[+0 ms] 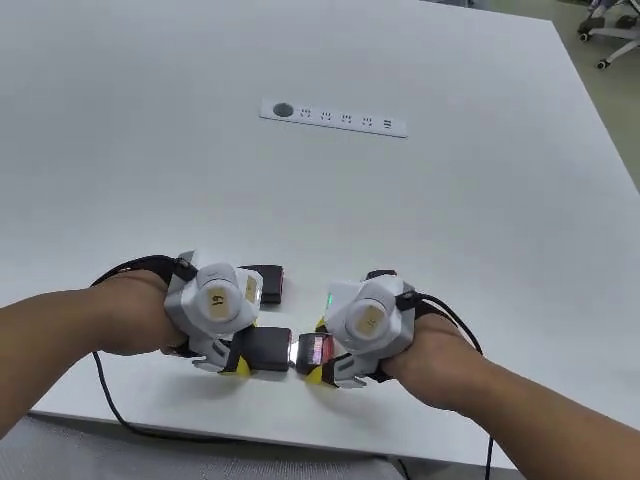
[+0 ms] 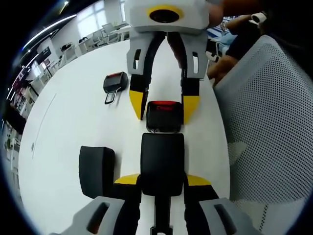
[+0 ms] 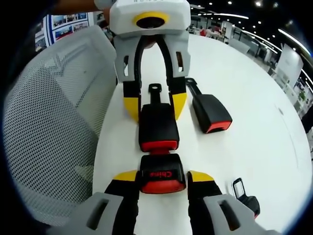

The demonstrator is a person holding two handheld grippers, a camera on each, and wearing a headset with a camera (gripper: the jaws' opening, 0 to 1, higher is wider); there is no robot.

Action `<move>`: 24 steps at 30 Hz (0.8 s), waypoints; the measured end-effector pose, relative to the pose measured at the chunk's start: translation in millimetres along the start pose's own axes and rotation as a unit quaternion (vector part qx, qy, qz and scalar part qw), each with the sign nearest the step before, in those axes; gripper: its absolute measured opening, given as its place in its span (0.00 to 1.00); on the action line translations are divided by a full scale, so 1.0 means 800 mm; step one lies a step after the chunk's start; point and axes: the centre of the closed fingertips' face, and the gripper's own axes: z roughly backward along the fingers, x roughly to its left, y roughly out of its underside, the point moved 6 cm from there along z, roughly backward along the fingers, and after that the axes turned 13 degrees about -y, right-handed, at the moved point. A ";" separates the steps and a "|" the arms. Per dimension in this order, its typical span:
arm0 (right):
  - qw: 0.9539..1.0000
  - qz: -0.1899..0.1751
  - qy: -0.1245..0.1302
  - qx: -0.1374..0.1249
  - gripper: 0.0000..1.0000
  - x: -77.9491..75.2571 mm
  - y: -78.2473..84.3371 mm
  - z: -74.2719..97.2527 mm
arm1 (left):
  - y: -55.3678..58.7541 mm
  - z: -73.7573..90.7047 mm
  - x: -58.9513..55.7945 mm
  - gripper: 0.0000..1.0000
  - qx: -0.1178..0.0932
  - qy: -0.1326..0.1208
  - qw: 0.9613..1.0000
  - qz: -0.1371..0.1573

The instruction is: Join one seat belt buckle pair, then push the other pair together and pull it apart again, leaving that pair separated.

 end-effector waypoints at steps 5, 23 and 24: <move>1.000 -0.017 -0.008 -0.023 0.34 0.006 -0.002 0.014 | 0.003 0.019 0.004 0.36 -0.016 -0.011 0.999 0.036; 0.999 -0.018 0.033 -0.032 0.33 -0.039 0.018 0.079 | -0.024 0.049 0.063 0.42 -0.067 -0.063 0.993 0.072; 0.999 -0.018 0.036 -0.028 0.33 -0.045 0.023 0.082 | -0.022 0.047 0.071 0.43 -0.067 -0.065 0.993 0.073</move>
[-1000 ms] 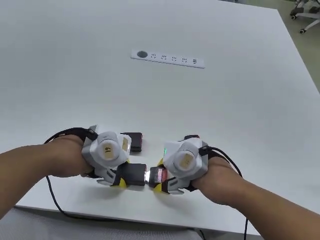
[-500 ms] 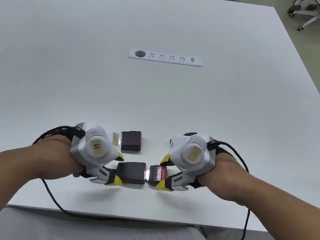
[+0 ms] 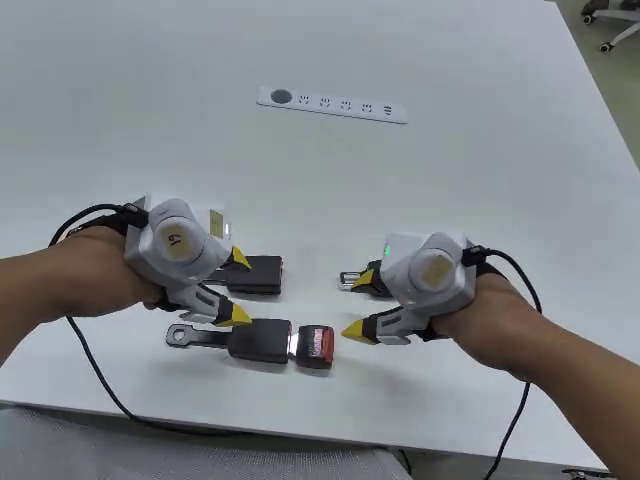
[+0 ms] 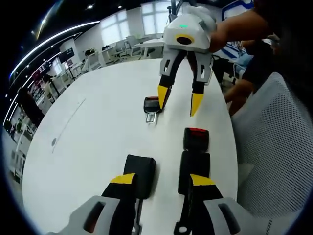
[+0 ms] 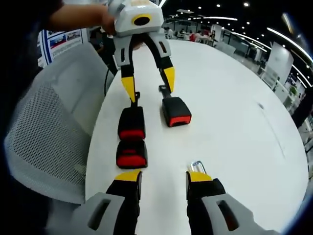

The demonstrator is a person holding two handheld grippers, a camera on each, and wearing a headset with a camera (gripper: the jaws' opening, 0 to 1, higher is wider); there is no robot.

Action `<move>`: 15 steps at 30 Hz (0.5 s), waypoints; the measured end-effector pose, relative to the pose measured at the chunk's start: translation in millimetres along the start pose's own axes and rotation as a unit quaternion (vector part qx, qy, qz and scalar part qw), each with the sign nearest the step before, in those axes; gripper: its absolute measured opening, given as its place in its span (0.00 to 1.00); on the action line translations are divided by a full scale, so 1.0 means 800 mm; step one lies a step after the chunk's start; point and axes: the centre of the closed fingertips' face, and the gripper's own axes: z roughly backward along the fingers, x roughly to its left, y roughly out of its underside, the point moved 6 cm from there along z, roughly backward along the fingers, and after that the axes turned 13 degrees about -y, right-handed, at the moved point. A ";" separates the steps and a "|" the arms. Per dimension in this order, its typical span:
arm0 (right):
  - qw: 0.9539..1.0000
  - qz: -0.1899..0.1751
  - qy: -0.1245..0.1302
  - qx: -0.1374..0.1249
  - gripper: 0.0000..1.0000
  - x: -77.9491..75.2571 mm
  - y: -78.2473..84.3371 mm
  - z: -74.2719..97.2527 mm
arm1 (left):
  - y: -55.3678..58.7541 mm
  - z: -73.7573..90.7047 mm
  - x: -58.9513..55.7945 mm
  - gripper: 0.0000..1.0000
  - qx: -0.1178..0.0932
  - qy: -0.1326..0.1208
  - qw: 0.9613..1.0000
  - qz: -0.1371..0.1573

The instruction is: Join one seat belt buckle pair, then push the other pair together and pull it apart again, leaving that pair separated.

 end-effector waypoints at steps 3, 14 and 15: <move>1.000 -0.001 0.009 0.004 0.33 -0.012 0.009 0.006 | 0.006 -0.008 0.010 0.43 0.003 -0.002 1.000 -0.002; 0.999 0.018 0.033 0.021 0.35 -0.054 0.029 0.022 | 0.015 -0.033 0.035 0.43 0.030 -0.003 0.999 -0.036; 0.999 0.019 0.033 0.025 0.36 -0.058 0.030 0.023 | 0.015 -0.034 0.037 0.42 0.031 -0.005 0.999 -0.044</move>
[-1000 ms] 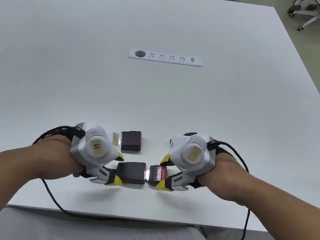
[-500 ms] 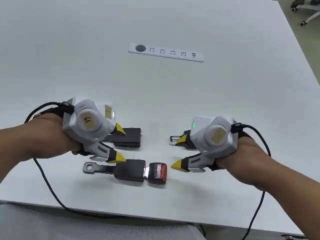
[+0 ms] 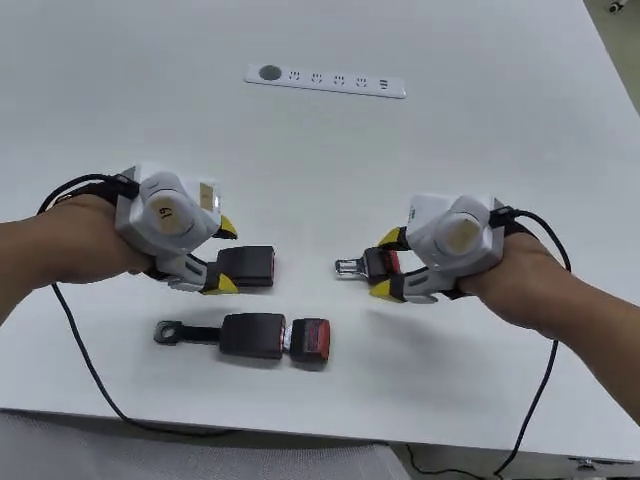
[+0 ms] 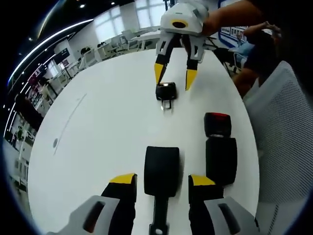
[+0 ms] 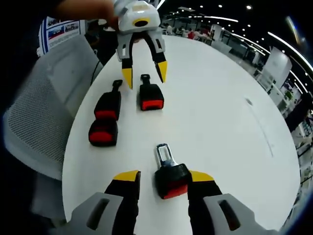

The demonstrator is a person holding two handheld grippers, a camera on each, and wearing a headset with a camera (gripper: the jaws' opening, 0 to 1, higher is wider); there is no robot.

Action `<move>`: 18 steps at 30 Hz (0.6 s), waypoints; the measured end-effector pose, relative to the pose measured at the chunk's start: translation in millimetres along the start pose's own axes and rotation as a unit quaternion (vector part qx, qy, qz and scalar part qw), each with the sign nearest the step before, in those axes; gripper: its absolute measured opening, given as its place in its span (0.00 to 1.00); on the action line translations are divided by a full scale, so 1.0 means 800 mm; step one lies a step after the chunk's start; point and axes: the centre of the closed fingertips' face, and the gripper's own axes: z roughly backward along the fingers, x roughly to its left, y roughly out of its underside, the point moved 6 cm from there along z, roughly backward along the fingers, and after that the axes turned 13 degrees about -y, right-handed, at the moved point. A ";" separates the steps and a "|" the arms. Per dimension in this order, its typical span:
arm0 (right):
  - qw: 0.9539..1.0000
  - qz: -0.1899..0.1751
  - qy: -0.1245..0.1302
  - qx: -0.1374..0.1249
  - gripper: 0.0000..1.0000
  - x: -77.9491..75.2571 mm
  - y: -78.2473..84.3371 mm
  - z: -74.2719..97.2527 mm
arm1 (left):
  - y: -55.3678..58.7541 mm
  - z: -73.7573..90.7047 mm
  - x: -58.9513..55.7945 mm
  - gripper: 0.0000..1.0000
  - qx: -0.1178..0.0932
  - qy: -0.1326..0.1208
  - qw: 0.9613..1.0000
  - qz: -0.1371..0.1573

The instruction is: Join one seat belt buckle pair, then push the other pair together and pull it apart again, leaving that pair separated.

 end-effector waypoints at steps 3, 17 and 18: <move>1.000 0.008 -0.004 0.007 0.37 -0.007 0.000 0.002 | 0.005 -0.010 0.004 0.42 0.008 0.000 1.000 -0.003; 0.999 -0.014 -0.047 0.016 0.35 -0.031 0.024 -0.024 | 0.020 -0.030 0.000 0.34 0.022 0.034 0.999 -0.006; 0.999 -0.015 -0.050 0.015 0.35 -0.031 0.024 -0.025 | 0.021 -0.031 -0.002 0.33 0.023 0.037 0.999 -0.009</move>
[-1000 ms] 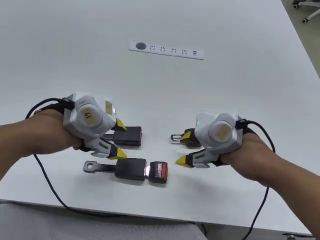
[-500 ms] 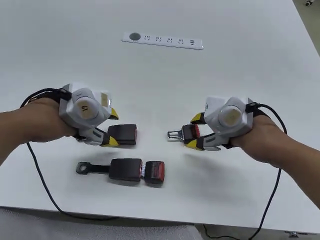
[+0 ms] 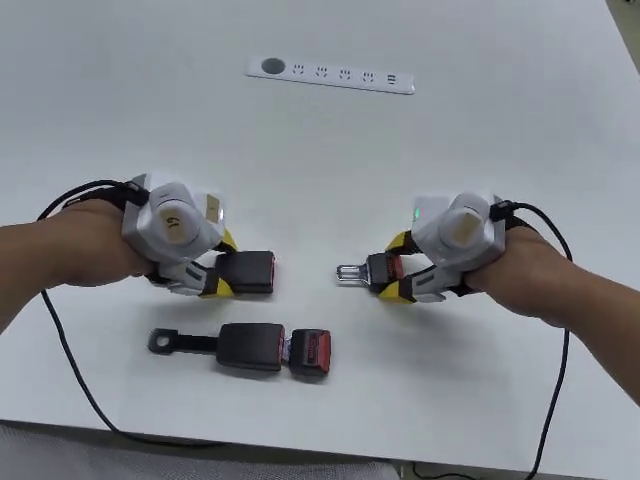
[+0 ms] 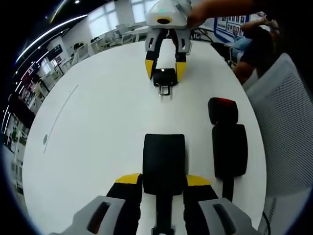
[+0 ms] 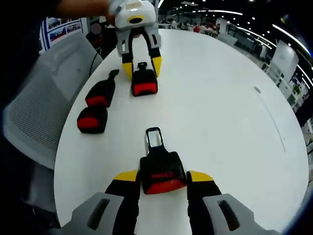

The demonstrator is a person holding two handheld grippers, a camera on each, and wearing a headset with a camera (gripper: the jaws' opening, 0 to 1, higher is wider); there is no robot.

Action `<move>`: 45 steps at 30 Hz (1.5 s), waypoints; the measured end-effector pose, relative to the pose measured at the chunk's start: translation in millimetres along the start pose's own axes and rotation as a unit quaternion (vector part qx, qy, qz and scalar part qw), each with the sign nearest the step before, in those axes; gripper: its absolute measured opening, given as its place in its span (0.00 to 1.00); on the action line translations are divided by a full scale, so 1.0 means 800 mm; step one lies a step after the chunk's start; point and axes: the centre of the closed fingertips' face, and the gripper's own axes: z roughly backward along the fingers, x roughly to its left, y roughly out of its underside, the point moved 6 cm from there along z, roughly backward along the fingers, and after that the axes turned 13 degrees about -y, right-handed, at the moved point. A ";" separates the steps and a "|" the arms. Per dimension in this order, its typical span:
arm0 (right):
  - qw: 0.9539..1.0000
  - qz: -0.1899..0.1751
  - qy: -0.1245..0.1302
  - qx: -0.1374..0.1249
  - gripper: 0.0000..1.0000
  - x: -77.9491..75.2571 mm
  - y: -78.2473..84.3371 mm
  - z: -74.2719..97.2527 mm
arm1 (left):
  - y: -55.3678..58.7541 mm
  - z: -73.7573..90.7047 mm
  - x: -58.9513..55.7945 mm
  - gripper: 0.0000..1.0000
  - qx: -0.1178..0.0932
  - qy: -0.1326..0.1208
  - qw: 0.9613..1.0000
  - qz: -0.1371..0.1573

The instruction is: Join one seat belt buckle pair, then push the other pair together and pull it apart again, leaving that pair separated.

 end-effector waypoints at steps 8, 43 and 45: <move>1.000 -0.003 -0.006 -0.001 0.34 0.002 -0.001 -0.001 | 0.005 -0.007 -0.001 0.33 -0.005 0.005 1.000 0.007; 1.000 -0.013 0.010 -0.009 0.33 0.024 -0.083 -0.058 | -0.001 -0.003 0.001 0.32 0.015 0.014 0.999 -0.027; 1.000 -0.013 0.014 -0.007 0.33 0.023 -0.085 -0.060 | 0.000 -0.004 0.002 0.32 0.015 0.014 0.999 -0.028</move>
